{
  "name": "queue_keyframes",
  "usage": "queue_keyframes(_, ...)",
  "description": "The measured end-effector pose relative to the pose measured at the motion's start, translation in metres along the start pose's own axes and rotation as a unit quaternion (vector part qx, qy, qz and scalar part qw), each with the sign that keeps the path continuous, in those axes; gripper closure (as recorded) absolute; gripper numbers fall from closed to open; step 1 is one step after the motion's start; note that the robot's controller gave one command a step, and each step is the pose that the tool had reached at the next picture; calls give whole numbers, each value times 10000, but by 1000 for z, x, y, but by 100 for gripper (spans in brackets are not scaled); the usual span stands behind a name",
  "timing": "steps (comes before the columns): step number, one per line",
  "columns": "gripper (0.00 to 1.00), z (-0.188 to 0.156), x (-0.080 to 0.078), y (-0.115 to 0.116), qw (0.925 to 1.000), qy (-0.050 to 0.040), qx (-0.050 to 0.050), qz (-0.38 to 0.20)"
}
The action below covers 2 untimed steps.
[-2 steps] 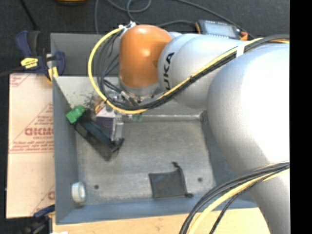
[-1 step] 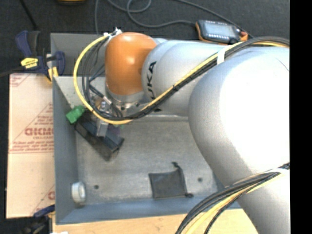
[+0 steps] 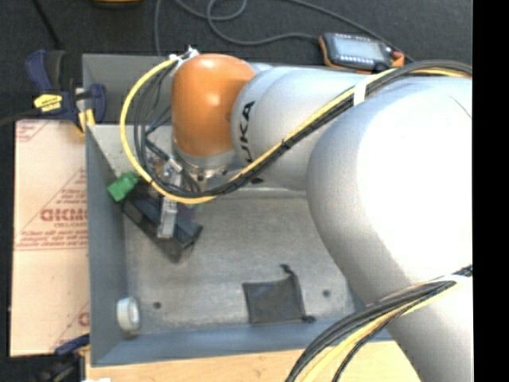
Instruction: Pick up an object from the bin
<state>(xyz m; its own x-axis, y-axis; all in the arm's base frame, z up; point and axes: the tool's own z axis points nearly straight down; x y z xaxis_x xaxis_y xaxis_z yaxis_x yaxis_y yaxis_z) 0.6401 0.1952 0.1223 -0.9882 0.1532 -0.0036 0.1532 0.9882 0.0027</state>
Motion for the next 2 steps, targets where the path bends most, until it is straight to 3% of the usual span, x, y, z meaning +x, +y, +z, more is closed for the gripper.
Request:
queue_keyframes(1,0,0,0,0,10000,1,0,1)
queue_keyframes(2,0,36,-9,29,9997,-32,-5,246)
